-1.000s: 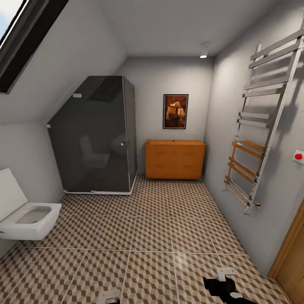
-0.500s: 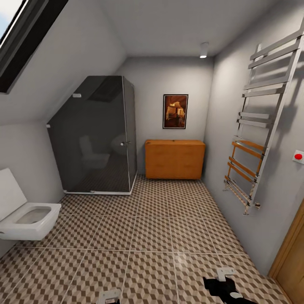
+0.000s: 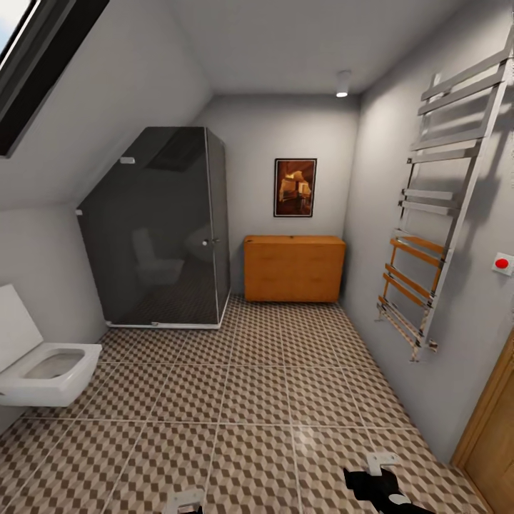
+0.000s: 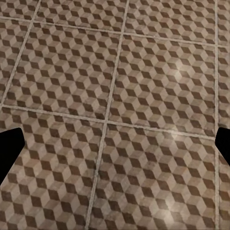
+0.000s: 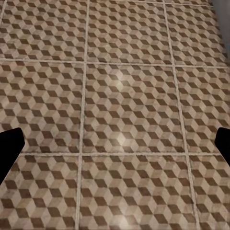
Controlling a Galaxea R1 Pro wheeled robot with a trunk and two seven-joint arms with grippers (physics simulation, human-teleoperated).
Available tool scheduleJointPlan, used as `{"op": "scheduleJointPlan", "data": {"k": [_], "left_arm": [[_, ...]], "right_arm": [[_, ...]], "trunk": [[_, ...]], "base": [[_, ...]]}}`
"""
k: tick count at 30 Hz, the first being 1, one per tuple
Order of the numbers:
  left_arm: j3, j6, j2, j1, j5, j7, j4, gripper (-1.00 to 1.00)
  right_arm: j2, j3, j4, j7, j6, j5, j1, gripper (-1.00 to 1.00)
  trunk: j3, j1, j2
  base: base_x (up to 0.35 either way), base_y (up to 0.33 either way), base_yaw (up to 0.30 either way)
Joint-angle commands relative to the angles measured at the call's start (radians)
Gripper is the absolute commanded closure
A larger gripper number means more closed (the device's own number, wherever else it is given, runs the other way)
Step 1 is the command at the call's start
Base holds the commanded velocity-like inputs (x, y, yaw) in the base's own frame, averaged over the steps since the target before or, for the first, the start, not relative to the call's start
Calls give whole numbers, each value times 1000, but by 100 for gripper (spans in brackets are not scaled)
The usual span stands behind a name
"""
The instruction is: Take the four mousetraps from the cabinet in the bathroom and place them on the bathroom floor. Make sure all four end up on the same floor surface, and ensure that at least two of them are either under or directly next to the same bathroom sink.
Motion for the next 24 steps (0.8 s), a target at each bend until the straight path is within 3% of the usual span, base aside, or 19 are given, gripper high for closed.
{"op": "scheduleJointPlan", "data": {"k": [1, 24], "left_arm": [[-9, -7, -1, -1, 9, 1, 4, -100], [-9, -7, -1, -1, 9, 1, 4, -100]], "right_arm": [[0, 9, 4, 0, -7, -10, -1, -100], [0, 9, 4, 0, -7, -11, -1, -100]], "trunk": [[-1, 0, -1], [-4, 0, -1]], "base": [[0, 0, -49], [0, 0, -12]]}}
